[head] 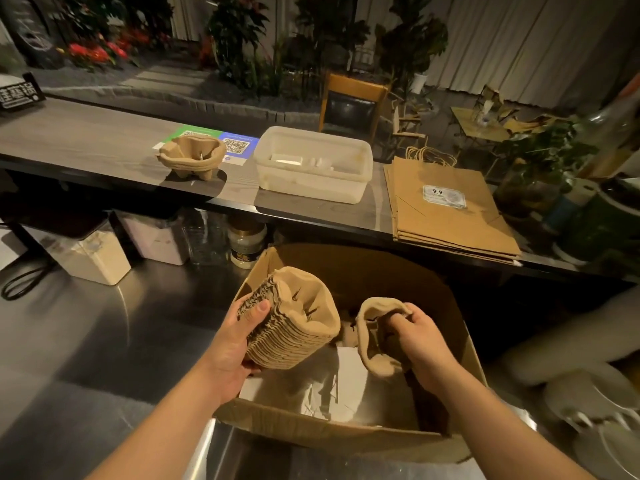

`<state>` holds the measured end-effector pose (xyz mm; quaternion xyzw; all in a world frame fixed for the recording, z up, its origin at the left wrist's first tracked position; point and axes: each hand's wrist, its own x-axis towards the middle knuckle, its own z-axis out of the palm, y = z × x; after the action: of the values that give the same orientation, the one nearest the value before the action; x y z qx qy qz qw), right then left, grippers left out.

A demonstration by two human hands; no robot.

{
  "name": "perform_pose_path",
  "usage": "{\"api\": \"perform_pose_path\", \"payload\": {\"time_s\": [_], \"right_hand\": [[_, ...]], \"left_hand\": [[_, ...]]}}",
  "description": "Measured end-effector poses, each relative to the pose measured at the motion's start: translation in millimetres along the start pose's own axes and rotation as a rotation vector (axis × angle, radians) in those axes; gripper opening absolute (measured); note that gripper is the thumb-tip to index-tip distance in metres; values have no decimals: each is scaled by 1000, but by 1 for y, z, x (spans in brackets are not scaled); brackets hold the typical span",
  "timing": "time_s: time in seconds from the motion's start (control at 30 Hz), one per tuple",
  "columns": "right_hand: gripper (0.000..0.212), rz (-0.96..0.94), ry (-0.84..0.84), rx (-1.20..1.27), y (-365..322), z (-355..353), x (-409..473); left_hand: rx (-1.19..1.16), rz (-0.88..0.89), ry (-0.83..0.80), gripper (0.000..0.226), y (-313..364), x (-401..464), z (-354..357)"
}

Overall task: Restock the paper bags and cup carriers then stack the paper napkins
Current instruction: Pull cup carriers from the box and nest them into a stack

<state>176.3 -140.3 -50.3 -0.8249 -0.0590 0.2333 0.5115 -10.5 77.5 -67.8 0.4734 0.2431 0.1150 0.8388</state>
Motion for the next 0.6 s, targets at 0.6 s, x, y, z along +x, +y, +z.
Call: {"api": "perform_pose_path", "payload": {"time_s": [0.6], "right_hand": [[32,-1244,-339,-1044,-107,16,-47]], "left_hand": [[99,-77,-78,114,-1,-2,7]]}}
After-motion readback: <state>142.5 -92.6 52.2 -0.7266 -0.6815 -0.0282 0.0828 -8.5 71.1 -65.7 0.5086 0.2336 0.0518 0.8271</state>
